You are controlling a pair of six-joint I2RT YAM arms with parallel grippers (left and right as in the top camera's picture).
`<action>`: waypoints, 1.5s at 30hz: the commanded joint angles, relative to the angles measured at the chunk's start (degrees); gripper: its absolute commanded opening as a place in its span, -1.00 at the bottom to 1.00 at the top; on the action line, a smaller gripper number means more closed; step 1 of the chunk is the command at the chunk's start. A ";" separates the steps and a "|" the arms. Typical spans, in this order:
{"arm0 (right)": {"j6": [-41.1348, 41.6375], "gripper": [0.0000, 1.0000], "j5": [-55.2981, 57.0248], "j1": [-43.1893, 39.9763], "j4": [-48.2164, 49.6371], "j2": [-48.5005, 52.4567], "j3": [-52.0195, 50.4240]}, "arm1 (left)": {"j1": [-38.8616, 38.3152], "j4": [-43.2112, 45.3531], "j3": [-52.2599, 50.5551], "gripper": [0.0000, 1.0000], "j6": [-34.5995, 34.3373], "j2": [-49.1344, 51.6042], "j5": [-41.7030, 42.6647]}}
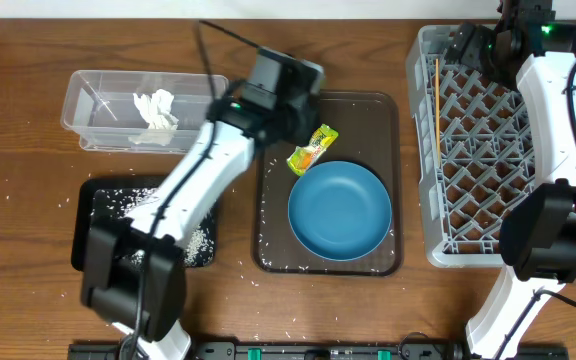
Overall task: Sort waste into correct bins and load items into the dishwasher rack
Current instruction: 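Return the left gripper to the brown tray and grasp the yellow packet, then carry the yellow packet over the clear bin and release it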
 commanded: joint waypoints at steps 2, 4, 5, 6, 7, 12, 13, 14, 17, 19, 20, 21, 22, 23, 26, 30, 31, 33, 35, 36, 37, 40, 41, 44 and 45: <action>0.72 0.98 0.09 -0.26 -0.07 0.17 -0.04 | -1.97 0.74 -0.76 -0.03 3.54 4.92 -1.25; 0.72 0.98 0.09 -0.26 -0.07 0.17 -0.04 | -2.62 1.03 -0.76 -0.01 3.52 6.95 -1.22; 0.72 0.98 0.09 -0.26 -0.07 0.17 -0.04 | -2.89 1.03 -0.76 0.00 3.52 7.96 -1.22; 0.70 0.98 0.09 -0.26 -0.07 0.17 -0.04 | -3.06 1.03 -0.76 0.01 3.52 8.79 -1.20; 0.70 0.98 0.09 -0.26 -0.07 0.17 -0.04 | -3.30 1.03 -0.76 0.03 3.52 9.66 -1.18; 0.70 0.98 0.09 -0.26 -0.07 0.17 -0.04 | -3.89 1.05 -0.76 0.11 3.50 13.51 -1.01; 0.70 0.98 0.09 -0.26 -0.07 0.17 -0.04 | -3.98 1.03 -0.76 0.12 3.52 14.29 -1.01; 0.70 0.98 0.09 -0.26 -0.07 0.17 -0.04 | -3.98 1.03 -0.76 0.13 3.50 15.02 -1.01; 0.72 0.99 0.09 -0.26 -0.07 0.17 -0.04 | -4.04 1.03 -0.76 0.15 3.50 17.00 -0.98; 0.70 0.98 0.09 -0.26 -0.07 0.17 -0.04 | -4.09 1.05 -0.76 0.16 3.50 17.99 -0.98; 0.72 0.99 0.09 -0.26 -0.07 0.17 -0.04 | -4.11 1.05 -0.76 0.15 3.50 18.27 -0.98; 0.72 0.99 0.09 -0.26 -0.07 0.17 -0.04 | -4.09 1.05 -0.76 0.16 3.50 18.43 -1.01; 0.72 0.99 0.09 -0.26 -0.09 0.17 -0.04 | -4.09 1.05 -0.76 0.15 3.50 18.58 -1.01; 0.70 0.98 0.09 -0.26 -0.09 0.17 -0.04 | -4.09 1.07 -0.76 0.12 3.50 18.58 -1.01; 0.70 0.99 0.09 -0.31 -0.07 0.17 -0.04 | -4.09 1.38 -0.76 -0.07 3.50 18.60 -1.03; 0.70 0.98 0.09 -0.26 -0.07 0.17 -0.04 | -4.09 2.10 -0.76 -0.46 3.50 18.58 -1.05; 0.72 0.98 0.09 -0.26 -0.09 0.17 -0.04 | -4.09 2.21 -0.72 -0.59 3.50 18.53 -1.05; 0.70 0.98 0.09 -0.24 -0.07 0.17 -0.04 | -4.09 2.29 -0.33 -0.88 3.45 18.38 -1.05; 0.70 0.98 0.09 -0.28 -0.07 0.17 -0.04 | -4.09 2.32 0.13 -0.88 3.17 17.68 -1.03; 0.70 0.99 0.09 -0.31 -0.07 0.17 -0.04 | -4.09 2.29 0.37 -0.88 3.02 16.98 -1.05; 0.72 0.98 0.09 -0.31 -0.07 0.17 -0.04 | -4.07 2.32 0.52 -0.88 2.84 16.33 -1.07; 0.72 0.98 0.09 -0.31 -0.07 0.17 -0.04 | -4.07 2.38 0.66 -0.88 2.71 12.85 -1.99; 0.72 0.98 0.09 -0.31 -0.07 0.17 -0.04 | -4.07 2.43 0.66 -0.88 2.19 11.61 -3.28; 0.72 0.99 0.09 -0.26 -0.07 0.17 -0.04 | -3.93 2.56 0.66 -0.88 -0.02 7.26 -8.61; 0.72 0.98 0.09 -0.26 -0.07 0.17 -0.04 | -3.78 2.56 0.66 -0.88 -0.02 5.70 -9.66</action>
